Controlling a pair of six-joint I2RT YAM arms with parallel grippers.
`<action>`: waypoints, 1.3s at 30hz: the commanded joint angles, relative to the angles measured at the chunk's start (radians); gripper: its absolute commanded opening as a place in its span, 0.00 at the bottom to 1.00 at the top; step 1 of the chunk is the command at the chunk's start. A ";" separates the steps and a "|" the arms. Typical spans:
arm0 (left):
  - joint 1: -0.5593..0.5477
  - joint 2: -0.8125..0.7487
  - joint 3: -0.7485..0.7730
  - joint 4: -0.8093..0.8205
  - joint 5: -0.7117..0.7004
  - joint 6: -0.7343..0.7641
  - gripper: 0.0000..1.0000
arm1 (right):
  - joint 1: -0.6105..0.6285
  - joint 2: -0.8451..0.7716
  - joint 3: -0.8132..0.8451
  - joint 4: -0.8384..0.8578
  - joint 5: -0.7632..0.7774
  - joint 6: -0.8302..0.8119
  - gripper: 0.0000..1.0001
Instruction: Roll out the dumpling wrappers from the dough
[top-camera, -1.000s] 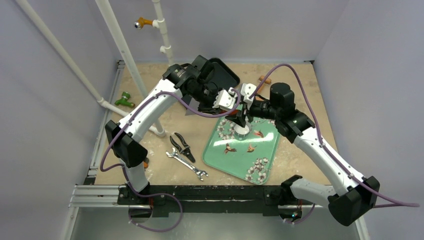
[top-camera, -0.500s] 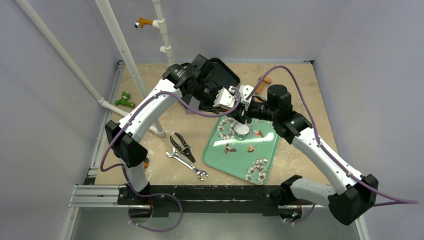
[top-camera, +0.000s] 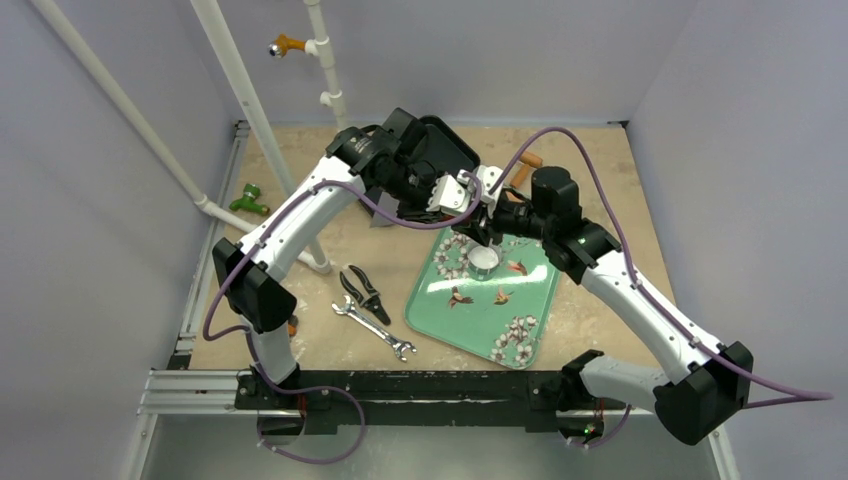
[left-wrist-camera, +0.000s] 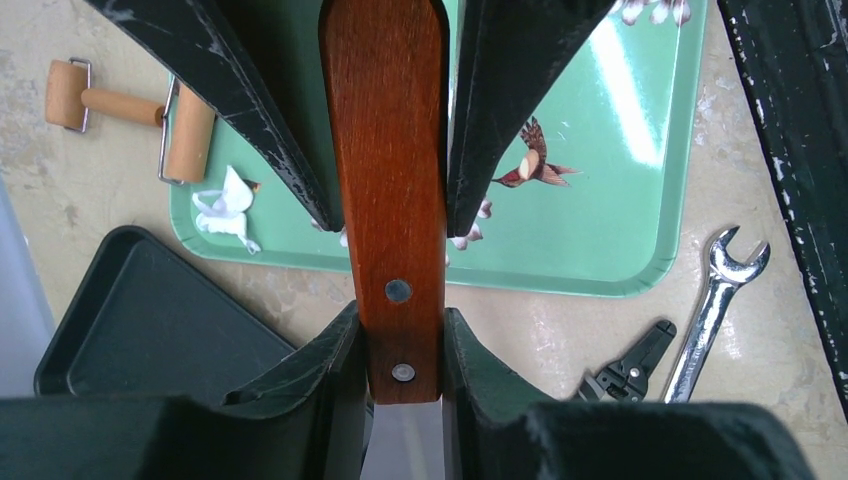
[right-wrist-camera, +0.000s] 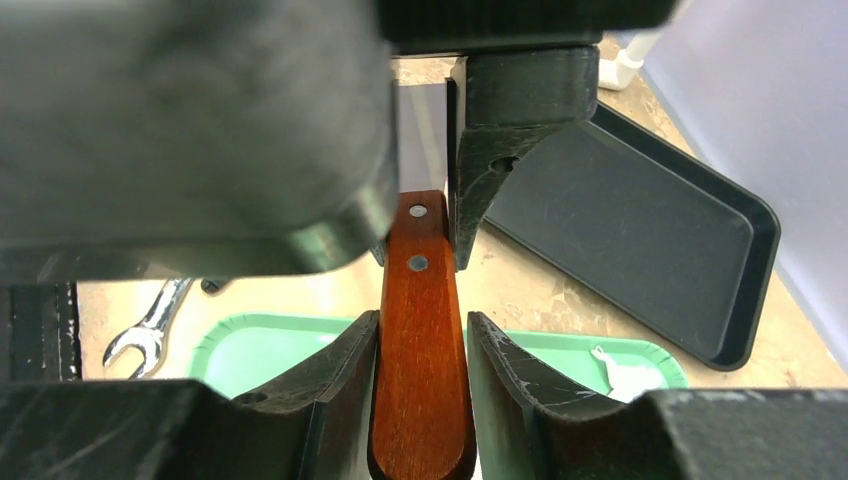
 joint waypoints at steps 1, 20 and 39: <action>-0.023 -0.011 0.024 -0.012 0.028 0.026 0.00 | -0.004 0.014 0.039 0.013 0.064 0.050 0.35; -0.022 -0.012 0.011 0.066 0.022 -0.093 0.31 | -0.004 0.014 0.053 0.025 0.034 0.110 0.00; 0.013 0.030 0.071 0.315 -0.046 -0.828 0.66 | -0.077 -0.119 -0.003 -0.184 0.585 0.433 0.00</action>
